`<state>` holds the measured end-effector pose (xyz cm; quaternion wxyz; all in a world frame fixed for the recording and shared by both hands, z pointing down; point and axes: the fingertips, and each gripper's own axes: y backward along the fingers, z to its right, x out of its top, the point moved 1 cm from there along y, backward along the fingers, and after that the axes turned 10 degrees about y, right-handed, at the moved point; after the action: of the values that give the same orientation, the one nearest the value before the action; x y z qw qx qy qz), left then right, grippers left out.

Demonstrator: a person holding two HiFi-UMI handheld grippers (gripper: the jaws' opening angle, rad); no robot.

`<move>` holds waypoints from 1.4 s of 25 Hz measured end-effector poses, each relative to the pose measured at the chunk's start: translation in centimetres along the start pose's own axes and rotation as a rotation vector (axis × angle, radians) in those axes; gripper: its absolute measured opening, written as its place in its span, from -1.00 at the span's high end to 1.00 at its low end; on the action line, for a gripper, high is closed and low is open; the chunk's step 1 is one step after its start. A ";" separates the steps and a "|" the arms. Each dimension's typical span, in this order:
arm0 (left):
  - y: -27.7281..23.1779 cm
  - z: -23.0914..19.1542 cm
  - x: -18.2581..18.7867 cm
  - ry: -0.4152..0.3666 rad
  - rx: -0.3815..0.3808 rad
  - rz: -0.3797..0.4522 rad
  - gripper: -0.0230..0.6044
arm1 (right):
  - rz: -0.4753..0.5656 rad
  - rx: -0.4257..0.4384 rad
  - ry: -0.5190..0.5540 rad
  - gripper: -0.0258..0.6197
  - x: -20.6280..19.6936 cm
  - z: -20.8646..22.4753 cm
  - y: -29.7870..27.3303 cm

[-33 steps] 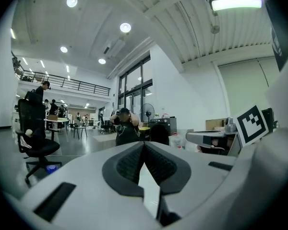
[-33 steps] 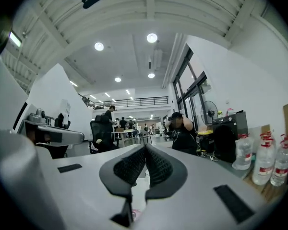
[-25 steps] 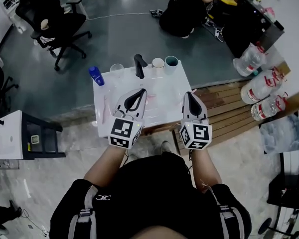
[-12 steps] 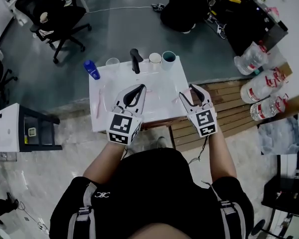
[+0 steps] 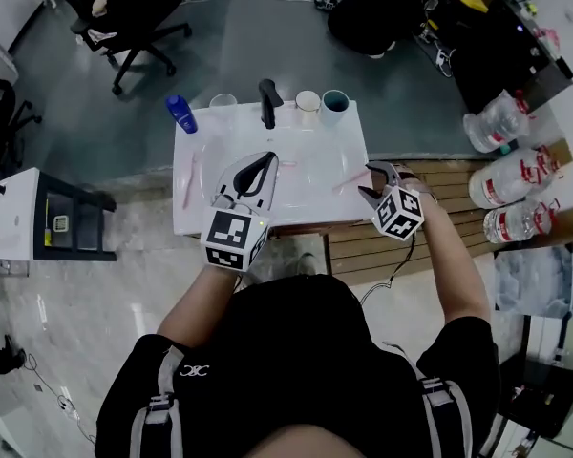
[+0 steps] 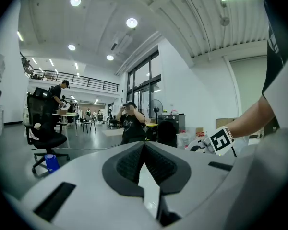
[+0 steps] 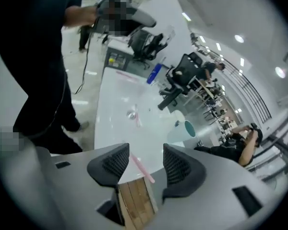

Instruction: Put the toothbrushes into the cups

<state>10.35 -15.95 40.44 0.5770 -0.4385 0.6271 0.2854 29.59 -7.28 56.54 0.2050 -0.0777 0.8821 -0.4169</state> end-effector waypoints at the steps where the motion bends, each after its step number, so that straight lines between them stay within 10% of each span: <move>1: 0.1 -0.2 -0.1 0.001 0.012 -0.001 0.88 | -0.025 0.034 0.058 0.19 -0.6 -0.6 -0.7; 11: -0.2 -1.2 -1.9 0.026 0.147 -0.032 0.88 | -0.109 0.306 0.250 0.23 -5.3 -2.5 -6.0; 35: -1.7 -1.0 -4.9 0.084 0.412 -0.030 0.88 | -0.107 0.607 0.536 0.56 -8.7 -5.1 -13.7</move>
<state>11.15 -16.54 45.70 0.6322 -0.3320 0.6891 0.1237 34.82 -9.79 72.48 -0.0407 0.0522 0.7359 -0.6739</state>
